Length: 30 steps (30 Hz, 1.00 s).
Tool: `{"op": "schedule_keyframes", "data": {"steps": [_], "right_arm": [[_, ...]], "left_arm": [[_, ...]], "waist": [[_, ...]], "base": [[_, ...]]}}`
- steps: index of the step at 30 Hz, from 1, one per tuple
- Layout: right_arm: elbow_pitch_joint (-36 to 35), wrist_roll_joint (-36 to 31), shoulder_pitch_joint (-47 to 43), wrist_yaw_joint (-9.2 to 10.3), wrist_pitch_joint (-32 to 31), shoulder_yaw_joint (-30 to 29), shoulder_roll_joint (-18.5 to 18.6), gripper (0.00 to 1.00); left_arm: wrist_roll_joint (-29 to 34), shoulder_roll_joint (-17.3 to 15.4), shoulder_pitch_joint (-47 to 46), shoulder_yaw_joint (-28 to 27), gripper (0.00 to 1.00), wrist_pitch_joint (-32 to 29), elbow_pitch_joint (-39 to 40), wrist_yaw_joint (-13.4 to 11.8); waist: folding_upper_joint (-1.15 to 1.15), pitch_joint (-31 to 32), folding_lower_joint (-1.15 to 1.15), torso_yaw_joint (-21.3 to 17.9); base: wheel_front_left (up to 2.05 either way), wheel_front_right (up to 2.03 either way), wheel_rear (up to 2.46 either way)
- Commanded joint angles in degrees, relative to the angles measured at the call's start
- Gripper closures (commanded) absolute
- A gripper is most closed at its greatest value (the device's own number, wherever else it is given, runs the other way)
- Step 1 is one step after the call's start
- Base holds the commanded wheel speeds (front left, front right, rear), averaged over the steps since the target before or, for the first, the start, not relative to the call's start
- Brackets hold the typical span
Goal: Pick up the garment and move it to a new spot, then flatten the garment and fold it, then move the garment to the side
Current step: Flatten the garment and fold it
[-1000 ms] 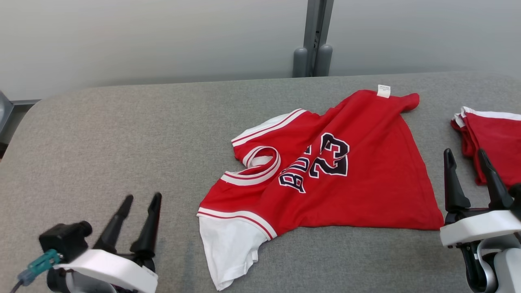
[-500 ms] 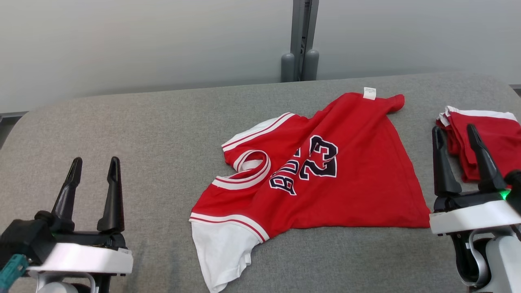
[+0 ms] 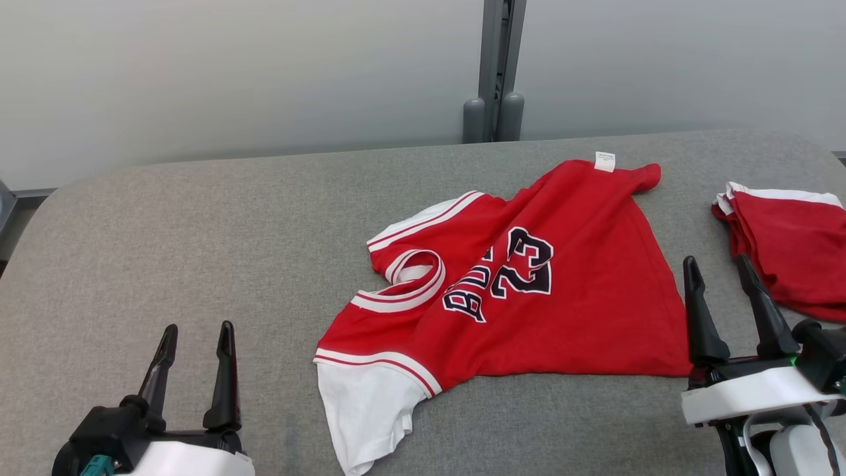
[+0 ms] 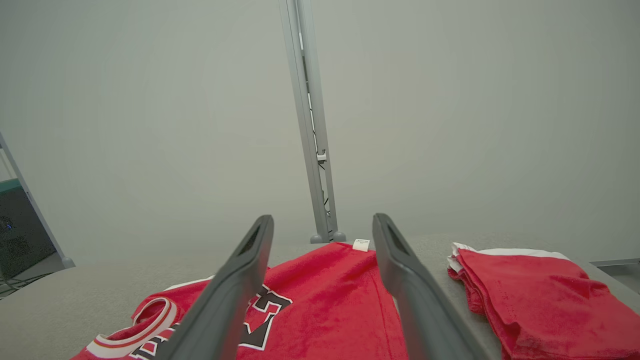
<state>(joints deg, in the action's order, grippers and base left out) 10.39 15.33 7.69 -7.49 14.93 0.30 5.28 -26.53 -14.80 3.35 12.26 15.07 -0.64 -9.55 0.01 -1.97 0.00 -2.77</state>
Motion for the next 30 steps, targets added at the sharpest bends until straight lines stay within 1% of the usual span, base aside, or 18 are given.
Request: {"op": "schedule_keyframes", "data": {"steps": [1,7,12,18,30], "right_arm": [[0.24,-0.46,0.12,-0.01,0.37,0.05,0.08,0.0],[0.83,-0.67,-0.14,-0.01,0.36,0.42,0.18,0.0],[1.46,-0.43,-0.05,-0.01,0.33,0.84,0.35,0.0],[1.6,-0.38,0.21,-0.01,0.33,0.97,0.43,0.0],[1.82,-0.7,0.46,-0.01,0.34,0.93,0.65,0.0]], "left_arm": [[0.72,0.22,-0.21,-0.63,0.0,0.09,-0.36,0.62],[2.33,2.18,-0.83,-1.93,0.0,0.09,-2.06,3.02],[3.48,3.29,-1.17,-2.79,0.0,0.09,-2.81,4.43],[4.81,4.16,-1.24,-3.47,0.0,0.09,-3.15,5.49],[6.56,5.67,-1.18,-4.78,0.0,0.1,-3.5,6.63]], "waist": [[-0.01,0.22,0.0,0.03],[-0.01,0.86,0.0,0.54],[-0.01,1.0,0.0,0.83],[-0.01,0.88,0.0,0.91],[-0.01,0.27,0.0,0.97]], "base": [[0.0,0.0,0.0],[0.0,0.0,0.0],[0.0,0.0,0.0],[0.0,0.0,0.0],[0.0,0.0,0.0]]}}
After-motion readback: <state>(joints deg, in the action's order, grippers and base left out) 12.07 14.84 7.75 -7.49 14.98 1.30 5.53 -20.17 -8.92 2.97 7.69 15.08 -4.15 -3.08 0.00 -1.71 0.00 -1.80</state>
